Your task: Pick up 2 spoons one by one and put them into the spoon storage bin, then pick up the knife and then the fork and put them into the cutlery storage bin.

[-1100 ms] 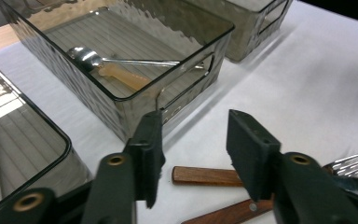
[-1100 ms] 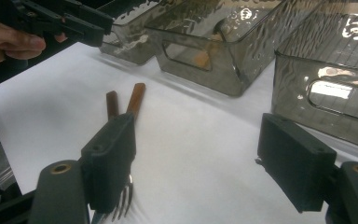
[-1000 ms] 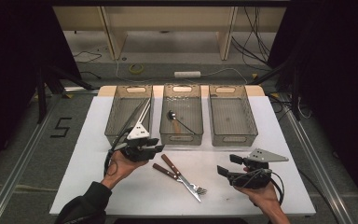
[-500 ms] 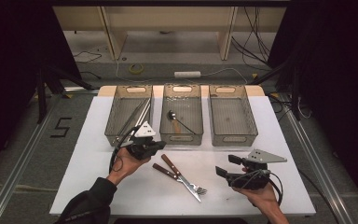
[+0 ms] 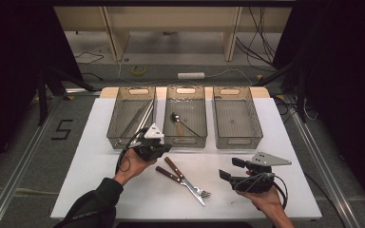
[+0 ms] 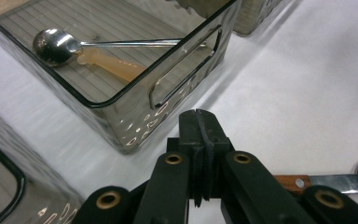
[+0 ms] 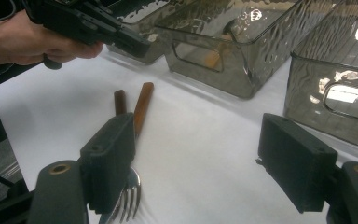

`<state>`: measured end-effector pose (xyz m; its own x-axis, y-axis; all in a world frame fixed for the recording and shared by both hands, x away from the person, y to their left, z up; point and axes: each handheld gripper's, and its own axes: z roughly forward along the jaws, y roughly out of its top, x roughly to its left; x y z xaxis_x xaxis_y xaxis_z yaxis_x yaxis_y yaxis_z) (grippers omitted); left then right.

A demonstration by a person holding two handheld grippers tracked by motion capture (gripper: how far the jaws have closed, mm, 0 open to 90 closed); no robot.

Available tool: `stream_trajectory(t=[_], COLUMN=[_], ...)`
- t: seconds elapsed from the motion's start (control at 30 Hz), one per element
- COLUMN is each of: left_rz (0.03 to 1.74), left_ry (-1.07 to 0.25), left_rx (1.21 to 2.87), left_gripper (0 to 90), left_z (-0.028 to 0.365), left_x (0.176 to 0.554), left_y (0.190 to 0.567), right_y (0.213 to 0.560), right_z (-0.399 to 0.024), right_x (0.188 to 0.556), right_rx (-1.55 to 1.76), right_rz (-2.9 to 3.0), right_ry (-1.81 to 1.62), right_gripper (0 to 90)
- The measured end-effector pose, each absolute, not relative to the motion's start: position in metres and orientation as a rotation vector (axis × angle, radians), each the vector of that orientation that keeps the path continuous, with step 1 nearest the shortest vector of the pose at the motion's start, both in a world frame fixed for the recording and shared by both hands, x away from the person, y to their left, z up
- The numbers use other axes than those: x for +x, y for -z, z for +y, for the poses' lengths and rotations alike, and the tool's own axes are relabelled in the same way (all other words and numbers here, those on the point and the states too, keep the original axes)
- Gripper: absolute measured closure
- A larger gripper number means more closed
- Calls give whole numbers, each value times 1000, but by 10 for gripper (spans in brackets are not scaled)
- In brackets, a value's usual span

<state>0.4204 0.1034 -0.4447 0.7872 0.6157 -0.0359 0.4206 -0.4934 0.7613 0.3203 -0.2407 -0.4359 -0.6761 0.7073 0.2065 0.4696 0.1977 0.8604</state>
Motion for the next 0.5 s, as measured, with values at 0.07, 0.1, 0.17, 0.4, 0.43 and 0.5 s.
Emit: stream_trajectory(t=[0.07, 0.1, 0.17, 0.4, 0.43, 0.5], left_rz=[767, 762, 762, 766, 766, 764], left_ry=[-305, -305, -305, -295, -295, -290], left_rx=[2166, 2174, 2177, 2210, 2213, 2226], left_gripper=[887, 887, 888, 888, 888, 888], left_z=[101, 101, 99, 93, 93, 91], left_x=[421, 422, 423, 427, 428, 428], left_y=[446, 446, 448, 454, 455, 457], right_y=[436, 436, 435, 435, 435, 435], right_z=[-241, -241, -241, -240, -240, -240], right_x=[320, 320, 320, 320, 320, 320], right_rx=[1121, 1123, 1121, 1115, 1115, 1112], right_rz=[2239, 2239, 2237, 2240, 2241, 2243], right_ry=[-1472, -1473, -1474, -1474, -1473, -1470], right_gripper=[283, 283, 284, 284, 283, 283])
